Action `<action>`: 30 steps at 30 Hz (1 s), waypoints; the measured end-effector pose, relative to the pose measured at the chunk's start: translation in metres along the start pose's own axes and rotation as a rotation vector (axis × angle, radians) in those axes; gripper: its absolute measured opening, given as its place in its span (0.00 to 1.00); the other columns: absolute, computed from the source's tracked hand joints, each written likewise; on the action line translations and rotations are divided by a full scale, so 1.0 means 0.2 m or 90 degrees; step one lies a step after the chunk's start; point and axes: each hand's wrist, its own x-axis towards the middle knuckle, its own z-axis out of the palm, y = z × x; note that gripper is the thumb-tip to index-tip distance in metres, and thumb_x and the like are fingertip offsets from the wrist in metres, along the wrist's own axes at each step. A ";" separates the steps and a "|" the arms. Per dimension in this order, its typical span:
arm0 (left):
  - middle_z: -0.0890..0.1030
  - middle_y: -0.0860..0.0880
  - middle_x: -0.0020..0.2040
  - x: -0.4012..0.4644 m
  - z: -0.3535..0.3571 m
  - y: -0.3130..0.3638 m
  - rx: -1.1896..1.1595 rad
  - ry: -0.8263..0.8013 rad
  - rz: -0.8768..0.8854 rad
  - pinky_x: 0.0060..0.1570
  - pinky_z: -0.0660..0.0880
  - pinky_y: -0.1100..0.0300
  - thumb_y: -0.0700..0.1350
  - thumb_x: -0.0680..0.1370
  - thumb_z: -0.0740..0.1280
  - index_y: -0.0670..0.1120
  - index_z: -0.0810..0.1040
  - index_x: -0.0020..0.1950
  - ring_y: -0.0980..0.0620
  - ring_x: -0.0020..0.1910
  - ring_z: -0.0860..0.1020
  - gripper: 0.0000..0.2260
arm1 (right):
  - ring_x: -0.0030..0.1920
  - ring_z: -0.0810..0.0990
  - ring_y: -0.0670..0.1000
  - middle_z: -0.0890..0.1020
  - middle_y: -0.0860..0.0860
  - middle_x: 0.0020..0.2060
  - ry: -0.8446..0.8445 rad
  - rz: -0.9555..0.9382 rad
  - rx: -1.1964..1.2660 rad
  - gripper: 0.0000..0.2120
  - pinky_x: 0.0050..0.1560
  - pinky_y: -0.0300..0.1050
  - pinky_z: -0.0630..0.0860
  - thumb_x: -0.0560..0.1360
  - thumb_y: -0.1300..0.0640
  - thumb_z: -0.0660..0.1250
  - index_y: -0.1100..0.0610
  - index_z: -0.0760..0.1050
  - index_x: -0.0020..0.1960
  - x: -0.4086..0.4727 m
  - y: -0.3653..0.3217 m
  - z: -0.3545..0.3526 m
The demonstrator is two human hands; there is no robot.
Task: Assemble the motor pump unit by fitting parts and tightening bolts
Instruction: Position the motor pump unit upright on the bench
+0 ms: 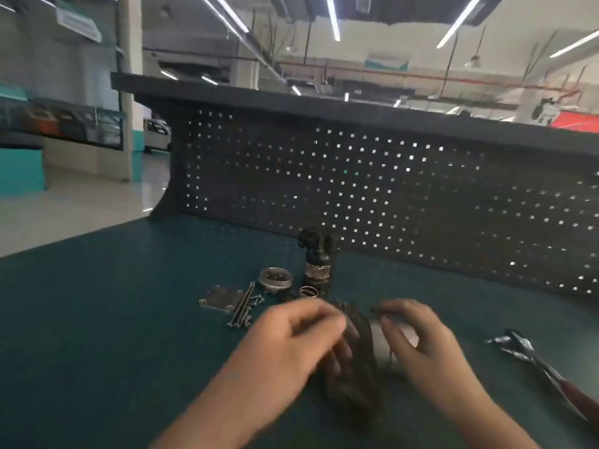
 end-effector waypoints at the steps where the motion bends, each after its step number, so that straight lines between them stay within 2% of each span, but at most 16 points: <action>1: 0.84 0.52 0.37 0.07 -0.11 0.04 0.026 0.081 0.002 0.29 0.73 0.70 0.55 0.75 0.66 0.53 0.83 0.45 0.59 0.33 0.81 0.09 | 0.60 0.74 0.43 0.78 0.34 0.51 -0.005 -0.007 -0.031 0.14 0.63 0.36 0.65 0.76 0.59 0.69 0.40 0.75 0.52 0.00 0.03 0.03; 3: 0.83 0.53 0.36 0.30 -0.18 0.01 0.170 0.228 -0.092 0.31 0.73 0.66 0.46 0.75 0.65 0.51 0.83 0.40 0.57 0.34 0.80 0.08 | 0.69 0.69 0.47 0.75 0.39 0.61 -0.059 0.012 -0.168 0.13 0.71 0.40 0.55 0.79 0.53 0.64 0.46 0.73 0.63 -0.03 0.09 0.09; 4: 0.83 0.51 0.40 0.41 -0.21 0.00 0.290 0.249 -0.159 0.36 0.74 0.63 0.43 0.76 0.64 0.50 0.82 0.41 0.54 0.39 0.80 0.09 | 0.70 0.68 0.46 0.74 0.41 0.63 -0.094 0.014 -0.221 0.15 0.70 0.39 0.51 0.79 0.50 0.61 0.48 0.73 0.65 -0.04 0.11 0.12; 6: 0.82 0.49 0.50 0.58 -0.22 -0.15 0.498 0.204 -0.258 0.51 0.75 0.57 0.40 0.77 0.64 0.48 0.80 0.49 0.49 0.51 0.79 0.07 | 0.63 0.77 0.47 0.80 0.44 0.58 -0.086 -0.006 -0.217 0.17 0.65 0.38 0.57 0.73 0.50 0.63 0.51 0.79 0.59 -0.07 0.14 0.13; 7: 0.81 0.48 0.54 0.63 -0.24 -0.21 0.569 0.159 -0.299 0.55 0.74 0.56 0.42 0.77 0.65 0.48 0.79 0.53 0.48 0.55 0.78 0.06 | 0.57 0.81 0.49 0.83 0.44 0.53 -0.047 -0.027 -0.216 0.16 0.61 0.38 0.61 0.70 0.49 0.64 0.51 0.81 0.54 -0.07 0.15 0.12; 9: 0.79 0.47 0.60 0.71 -0.28 -0.32 0.668 0.086 -0.358 0.54 0.72 0.58 0.51 0.76 0.70 0.46 0.75 0.61 0.47 0.58 0.76 0.16 | 0.50 0.84 0.48 0.84 0.43 0.48 0.002 -0.050 -0.223 0.18 0.59 0.35 0.60 0.67 0.45 0.60 0.49 0.83 0.48 -0.05 0.14 0.12; 12: 0.78 0.48 0.61 0.79 -0.28 -0.42 0.727 0.071 -0.429 0.57 0.71 0.56 0.62 0.71 0.71 0.48 0.75 0.64 0.47 0.60 0.75 0.27 | 0.45 0.85 0.43 0.84 0.40 0.43 0.032 -0.046 -0.193 0.16 0.58 0.33 0.60 0.63 0.43 0.60 0.46 0.84 0.42 -0.03 0.13 0.11; 15: 0.81 0.54 0.51 0.81 -0.27 -0.46 0.746 0.106 -0.424 0.55 0.67 0.54 0.63 0.70 0.70 0.53 0.80 0.55 0.50 0.56 0.76 0.19 | 0.51 0.80 0.36 0.77 0.31 0.47 -0.031 0.051 -0.150 0.17 0.52 0.31 0.69 0.64 0.46 0.69 0.38 0.76 0.53 0.06 0.08 0.06; 17: 0.80 0.55 0.41 0.81 -0.29 -0.46 0.632 0.196 -0.362 0.48 0.69 0.57 0.60 0.70 0.72 0.52 0.80 0.46 0.51 0.48 0.78 0.14 | 0.62 0.70 0.37 0.68 0.27 0.53 -0.113 0.131 -0.085 0.22 0.61 0.35 0.66 0.72 0.47 0.68 0.28 0.59 0.54 0.21 0.05 0.05; 18: 0.81 0.53 0.40 0.80 -0.31 -0.45 0.511 0.255 -0.334 0.45 0.72 0.57 0.57 0.71 0.73 0.50 0.81 0.44 0.51 0.45 0.79 0.12 | 0.62 0.69 0.38 0.68 0.28 0.53 -0.133 0.157 -0.002 0.22 0.60 0.35 0.66 0.72 0.47 0.69 0.27 0.59 0.51 0.30 0.03 0.05; 20: 0.82 0.46 0.39 0.77 -0.33 -0.39 0.150 0.378 -0.292 0.43 0.77 0.53 0.49 0.73 0.74 0.43 0.81 0.47 0.46 0.40 0.80 0.11 | 0.54 0.73 0.38 0.73 0.32 0.48 -0.079 0.189 0.147 0.18 0.50 0.27 0.68 0.71 0.50 0.72 0.34 0.65 0.50 0.51 0.02 0.11; 21: 0.82 0.43 0.39 0.75 -0.34 -0.37 -0.037 0.418 -0.288 0.42 0.78 0.51 0.46 0.75 0.73 0.40 0.80 0.48 0.44 0.39 0.80 0.10 | 0.52 0.74 0.38 0.74 0.35 0.48 -0.078 0.236 0.185 0.20 0.46 0.26 0.69 0.70 0.51 0.73 0.38 0.67 0.54 0.62 0.02 0.15; 22: 0.81 0.42 0.39 0.72 -0.34 -0.34 -0.206 0.436 -0.290 0.41 0.79 0.52 0.43 0.75 0.72 0.38 0.79 0.47 0.43 0.38 0.80 0.08 | 0.53 0.75 0.41 0.75 0.41 0.52 -0.097 0.292 0.201 0.27 0.48 0.29 0.71 0.69 0.51 0.75 0.44 0.65 0.63 0.73 0.03 0.21; 24: 0.81 0.39 0.39 0.65 -0.35 -0.29 -0.453 0.448 -0.294 0.36 0.82 0.54 0.40 0.74 0.71 0.38 0.78 0.45 0.43 0.37 0.81 0.06 | 0.64 0.72 0.53 0.72 0.52 0.64 -0.148 0.417 0.195 0.45 0.63 0.45 0.72 0.66 0.48 0.78 0.57 0.56 0.73 0.90 0.06 0.37; 27: 0.82 0.34 0.49 0.59 -0.37 -0.34 -0.589 0.490 -0.283 0.36 0.82 0.51 0.39 0.73 0.71 0.32 0.78 0.52 0.40 0.45 0.82 0.13 | 0.68 0.69 0.58 0.68 0.56 0.69 -0.196 0.541 0.182 0.54 0.68 0.55 0.68 0.61 0.44 0.81 0.60 0.53 0.74 1.00 0.17 0.59; 30: 0.78 0.34 0.60 0.54 -0.37 -0.37 -0.512 0.486 -0.301 0.30 0.80 0.58 0.46 0.79 0.66 0.34 0.76 0.51 0.44 0.40 0.79 0.14 | 0.59 0.77 0.54 0.77 0.53 0.61 -0.117 0.537 0.270 0.41 0.63 0.51 0.73 0.59 0.51 0.83 0.57 0.66 0.65 1.02 0.27 0.68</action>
